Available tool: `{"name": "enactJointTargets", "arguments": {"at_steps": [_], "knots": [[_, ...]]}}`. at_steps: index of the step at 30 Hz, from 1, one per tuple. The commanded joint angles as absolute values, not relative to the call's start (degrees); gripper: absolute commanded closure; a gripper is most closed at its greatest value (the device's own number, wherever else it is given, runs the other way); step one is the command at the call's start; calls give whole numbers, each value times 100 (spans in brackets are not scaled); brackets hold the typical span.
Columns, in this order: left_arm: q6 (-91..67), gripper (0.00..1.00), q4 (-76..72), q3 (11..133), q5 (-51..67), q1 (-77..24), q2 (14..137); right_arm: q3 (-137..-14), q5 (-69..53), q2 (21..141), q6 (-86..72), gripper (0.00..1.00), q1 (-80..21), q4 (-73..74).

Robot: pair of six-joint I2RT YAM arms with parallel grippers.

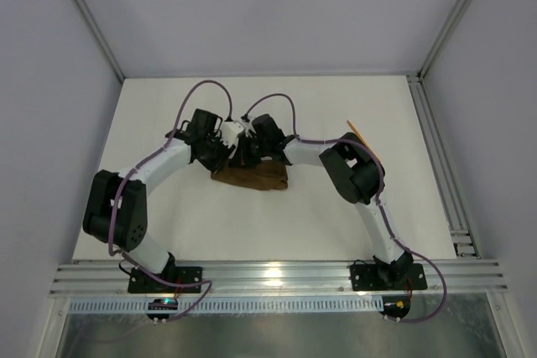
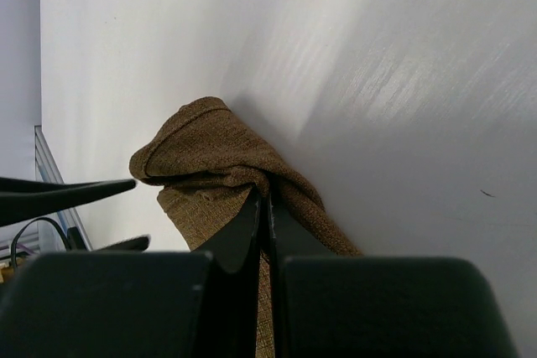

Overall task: Fold the napkin into a case and place the utensils inside
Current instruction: Grasp the top corner of the smaller rectangle folded napkin from the folded napkin.

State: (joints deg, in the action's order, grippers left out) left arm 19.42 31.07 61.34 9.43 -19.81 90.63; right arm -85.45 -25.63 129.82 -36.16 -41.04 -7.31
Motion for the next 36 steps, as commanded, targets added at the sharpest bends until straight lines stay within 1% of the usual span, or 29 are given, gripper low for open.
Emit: {"name": "enactJointTargets", "arguments": {"at_steps": [1, 8, 13, 15, 17, 19, 24, 26, 27, 28, 30, 31, 32, 36], "knots": [[2030, 69, 2497, 6275, 282, -1995, 9351, -8525, -2461, 13105, -3533, 96, -4113, -773], [2101, 71, 2399, 6346, 123, -2030, 9720, -8481, -2487, 13087, -3498, 96, -4105, -782], [2074, 72, 2180, 6258, 53, -2030, 9695, -8508, -2505, 13113, -3498, 96, -4105, -809], [2074, 68, 2162, 6293, 61, -2030, 9677, -8508, -2514, 13113, -3489, 96, -4104, -809], [2100, 60, 2171, 6354, -114, -2039, 9703, -8508, -2505, 13113, -3489, 96, -4104, -800], [2118, 56, 2162, 6363, -158, -2039, 9773, -8508, -2505, 13113, -3489, 96, -4104, -800], [2162, 55, 2110, 6363, -290, -2030, 10063, -8517, -2514, 13122, -3481, 96, -4104, -809], [2153, 58, 2127, 6363, -185, -2030, 10099, -8517, -2531, 13131, -3480, 96, -4104, -809], [2119, 65, 2127, 6363, -132, -2030, 10090, -8508, -2531, 13131, -3480, 96, -4104, -809], [2066, 79, 2162, 6372, -54, -2030, 9994, -8508, -2531, 13122, -3480, 96, -4104, -809], [1925, 88, 2241, 6398, 385, -2030, 9827, -8499, -2531, 13113, -3498, 96, -4104, -809], [1899, 96, 2293, 6442, 552, -2039, 9748, -8508, -2531, 13122, -3507, 96, -4104, -809], [1838, 100, 2416, 6460, 850, -2030, 9564, -8517, -2540, 13131, -3507, 96, -4104, -809], [1627, 100, 2514, 6425, 1273, -2030, 9211, -8543, -2531, 13140, -3568, 96, -4104, -817]]}}
